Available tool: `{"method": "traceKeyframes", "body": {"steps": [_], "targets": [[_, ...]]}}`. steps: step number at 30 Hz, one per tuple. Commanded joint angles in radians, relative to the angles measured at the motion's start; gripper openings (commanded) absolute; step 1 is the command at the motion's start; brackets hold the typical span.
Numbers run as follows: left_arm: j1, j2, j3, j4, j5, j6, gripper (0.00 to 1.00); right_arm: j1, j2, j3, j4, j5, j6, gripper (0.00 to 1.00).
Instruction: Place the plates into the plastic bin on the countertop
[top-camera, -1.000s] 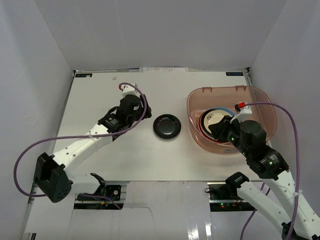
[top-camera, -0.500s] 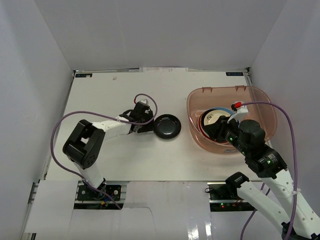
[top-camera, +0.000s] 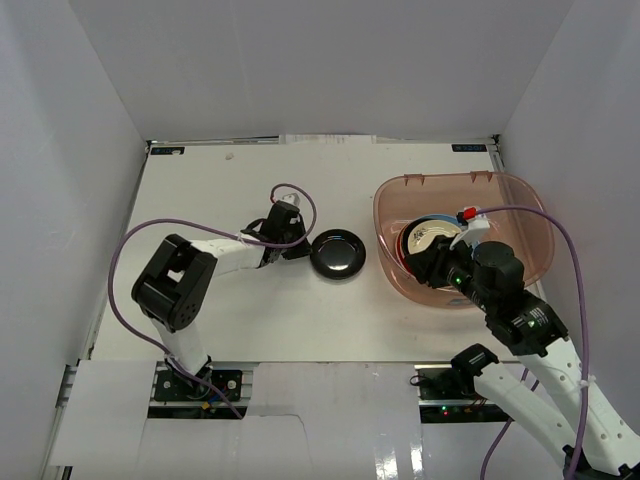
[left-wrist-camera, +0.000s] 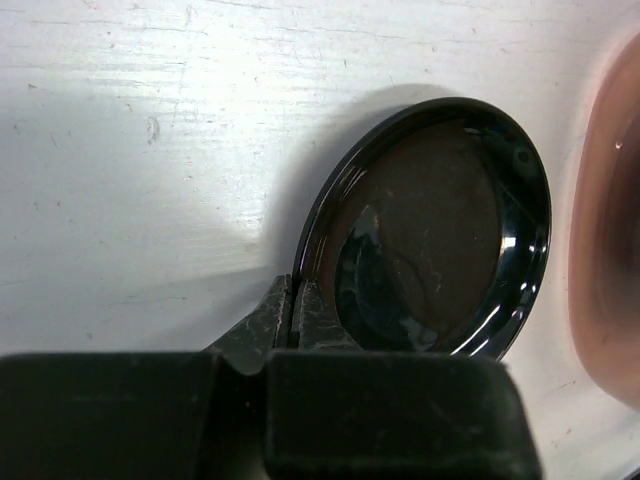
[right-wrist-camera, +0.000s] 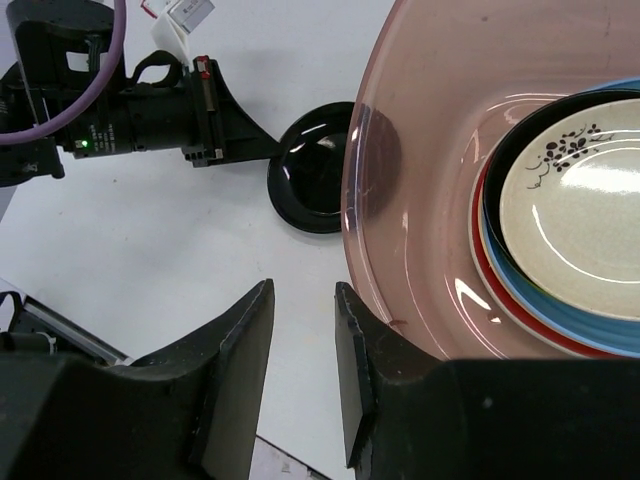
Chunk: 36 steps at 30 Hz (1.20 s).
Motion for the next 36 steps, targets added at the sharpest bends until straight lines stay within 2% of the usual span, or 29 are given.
{"method": "traceKeyframes", "body": {"steps": [1,5,6,10,13,14,18,21,28,33,34,36], "targets": [[0.007,-0.029,-0.008,-0.019,-0.059,-0.025,0.0,-0.001,-0.026,0.032,0.032,-0.015,-0.003,0.37],[0.011,-0.211,-0.048,-0.028,-0.089,-0.047,0.0,0.0,-0.05,0.061,-0.005,0.0,-0.011,0.36],[0.011,-0.31,-0.057,-0.03,-0.088,-0.053,0.0,0.0,-0.054,0.066,-0.008,-0.001,-0.011,0.36],[-0.004,-0.528,-0.065,-0.046,-0.091,-0.085,0.0,0.0,-0.096,0.095,0.001,0.083,0.009,0.23],[-0.073,-0.601,-0.017,-0.065,-0.127,-0.081,0.0,-0.001,-0.158,0.12,0.017,0.193,0.026,0.08],[-0.1,-0.598,0.035,-0.07,-0.152,-0.061,0.0,-0.001,-0.178,0.127,0.018,0.225,0.029,0.08],[-0.24,-0.466,0.193,-0.09,-0.186,-0.016,0.0,-0.001,-0.207,0.178,0.014,0.265,0.042,0.08],[-0.289,-0.315,0.312,-0.09,-0.195,0.0,0.0,-0.001,-0.242,0.201,-0.008,0.327,0.043,0.08],[-0.349,0.008,0.601,-0.108,-0.193,0.008,0.0,-0.001,-0.279,0.245,-0.071,0.396,0.023,0.08],[-0.377,0.247,0.846,-0.212,-0.173,0.014,0.0,-0.001,-0.271,0.243,-0.074,0.367,0.028,0.08],[-0.378,0.276,0.927,-0.23,-0.17,0.016,0.0,0.0,-0.267,0.241,-0.077,0.359,0.031,0.08],[-0.381,0.325,0.989,-0.278,-0.155,0.022,0.0,-0.001,-0.264,0.236,-0.078,0.342,0.037,0.08]]}}
